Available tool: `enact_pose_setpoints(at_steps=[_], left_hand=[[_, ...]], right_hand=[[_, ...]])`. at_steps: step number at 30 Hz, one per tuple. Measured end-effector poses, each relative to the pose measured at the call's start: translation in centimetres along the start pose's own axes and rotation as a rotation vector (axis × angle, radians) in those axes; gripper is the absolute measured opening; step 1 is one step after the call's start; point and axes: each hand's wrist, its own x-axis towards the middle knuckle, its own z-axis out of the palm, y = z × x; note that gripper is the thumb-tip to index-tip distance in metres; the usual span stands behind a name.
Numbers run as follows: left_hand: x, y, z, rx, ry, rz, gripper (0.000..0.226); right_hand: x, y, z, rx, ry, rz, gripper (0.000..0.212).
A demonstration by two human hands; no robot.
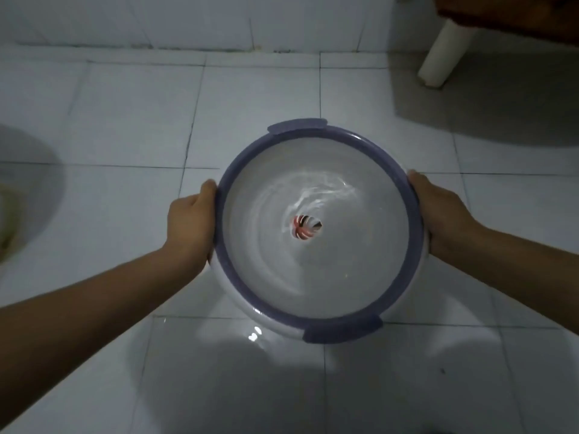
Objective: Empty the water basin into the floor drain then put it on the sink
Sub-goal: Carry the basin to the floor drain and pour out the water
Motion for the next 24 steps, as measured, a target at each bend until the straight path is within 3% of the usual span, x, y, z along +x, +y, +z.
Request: enact_pose_setpoints(at_steps=[5,8,15,19,24], left_hand=[[2.7,2.2,1.3,-0.046,0.022,0.016,0.040],[5.0,3.2,1.8,-0.008,0.028,0.001,0.044],[9.6,4.2,1.1,0.083,0.049,0.022,0.041],[11.7,5.2,-0.2,0.192,-0.018,0.102,0.042],[14.7,5.5,-1.4,0.312,-0.171,0.108,0.026]], right_hand=[[2.2,-1.9,0.8,-0.215,0.082,-0.073,0.045],[3.6,-3.3,1.1,-0.317,0.041,-0.086,0.053],[6.7,-5.8,3.1,-0.438,-0.117,-0.097,0.036],[8.6,-7.3,5.1,-0.452,-0.127,-0.099,0.040],[11.5,-8.2,7.5,-0.490,-0.176,-0.078,0.034]])
